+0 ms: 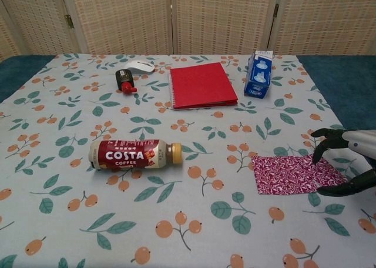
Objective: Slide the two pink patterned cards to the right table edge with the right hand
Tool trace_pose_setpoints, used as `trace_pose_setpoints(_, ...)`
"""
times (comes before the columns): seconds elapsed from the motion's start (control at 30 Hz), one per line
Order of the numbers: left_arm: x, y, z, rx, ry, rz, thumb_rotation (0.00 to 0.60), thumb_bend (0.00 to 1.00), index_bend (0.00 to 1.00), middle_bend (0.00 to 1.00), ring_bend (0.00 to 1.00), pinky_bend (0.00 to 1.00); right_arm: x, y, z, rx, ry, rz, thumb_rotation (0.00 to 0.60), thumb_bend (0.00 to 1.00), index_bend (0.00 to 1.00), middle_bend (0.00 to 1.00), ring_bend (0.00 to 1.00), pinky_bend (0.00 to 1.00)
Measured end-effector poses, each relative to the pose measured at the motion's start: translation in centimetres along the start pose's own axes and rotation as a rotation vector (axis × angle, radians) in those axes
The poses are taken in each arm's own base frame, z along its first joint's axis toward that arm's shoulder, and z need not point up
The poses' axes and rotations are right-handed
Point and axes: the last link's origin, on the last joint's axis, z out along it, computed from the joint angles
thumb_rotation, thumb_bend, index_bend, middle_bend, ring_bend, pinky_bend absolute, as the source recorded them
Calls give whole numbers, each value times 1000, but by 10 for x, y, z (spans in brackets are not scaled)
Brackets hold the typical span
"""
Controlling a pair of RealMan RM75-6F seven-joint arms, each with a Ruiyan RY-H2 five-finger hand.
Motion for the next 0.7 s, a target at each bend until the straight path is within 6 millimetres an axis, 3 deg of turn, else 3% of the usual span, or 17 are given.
trace_pose_setpoints(0.17,0,-3,-3,9,-2,-1,600,249,119,3,81,0,-4,-1,8,-6,-20,-9,294,182,299,57,0,0)
trace_pose_setpoints(0.43,-1,-2,-2,1,1,-5,600,250,120,3,81,0,-1,13,0,-58,4,-3,293,182,299,57,0,0)
trace_pose_setpoints(0.7,-2,-1,-2,-3,1,-7,600,249,119,3,81,0,0,-4,3,4,12,25,293,183,299,57,0,0)
